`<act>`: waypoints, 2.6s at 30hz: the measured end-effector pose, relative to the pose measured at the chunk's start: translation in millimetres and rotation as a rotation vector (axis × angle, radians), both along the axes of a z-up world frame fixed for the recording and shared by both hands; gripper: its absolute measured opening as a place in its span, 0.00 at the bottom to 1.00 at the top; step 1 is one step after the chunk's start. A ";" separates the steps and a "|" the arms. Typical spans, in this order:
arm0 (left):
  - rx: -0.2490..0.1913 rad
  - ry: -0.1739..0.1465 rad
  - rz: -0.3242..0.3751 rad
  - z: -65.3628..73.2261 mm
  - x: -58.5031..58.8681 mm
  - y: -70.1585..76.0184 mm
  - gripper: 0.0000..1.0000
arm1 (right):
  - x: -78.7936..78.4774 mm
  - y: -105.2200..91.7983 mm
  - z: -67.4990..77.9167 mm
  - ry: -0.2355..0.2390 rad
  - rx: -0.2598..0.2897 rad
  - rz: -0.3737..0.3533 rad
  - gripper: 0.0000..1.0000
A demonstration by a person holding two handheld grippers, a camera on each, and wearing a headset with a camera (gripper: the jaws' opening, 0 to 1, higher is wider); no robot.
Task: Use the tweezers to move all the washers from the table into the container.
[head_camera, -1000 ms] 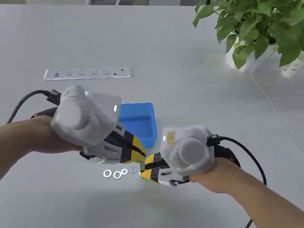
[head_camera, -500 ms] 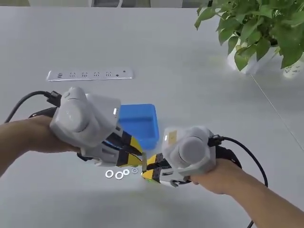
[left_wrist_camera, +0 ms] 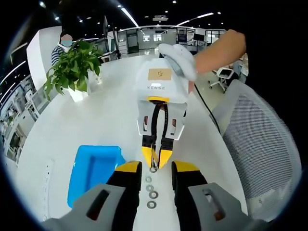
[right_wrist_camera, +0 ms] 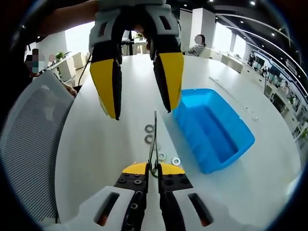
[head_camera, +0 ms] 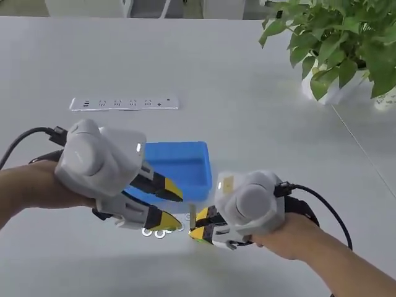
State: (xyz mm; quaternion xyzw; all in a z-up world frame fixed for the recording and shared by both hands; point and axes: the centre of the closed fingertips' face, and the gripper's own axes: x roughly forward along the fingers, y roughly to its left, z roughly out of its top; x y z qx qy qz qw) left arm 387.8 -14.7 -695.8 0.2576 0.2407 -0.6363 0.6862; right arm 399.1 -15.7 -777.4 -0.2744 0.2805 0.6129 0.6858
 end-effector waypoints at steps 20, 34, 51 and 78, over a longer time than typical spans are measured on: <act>-0.112 0.041 0.238 7.9 -1.4 29.6 0.71 | 2.9 -2.2 27.3 0.008 0.034 -0.042 0.08; -0.151 0.029 0.343 14.7 -2.4 45.4 0.83 | 9.1 2.4 65.2 -0.026 0.047 -0.010 0.08; -0.174 0.037 0.423 17.2 -9.1 58.4 0.97 | 34.9 12.6 90.5 -0.054 0.050 0.024 0.08; -0.189 0.048 0.474 13.1 -8.8 68.5 0.99 | 87.5 31.6 66.8 -0.052 0.066 0.069 0.08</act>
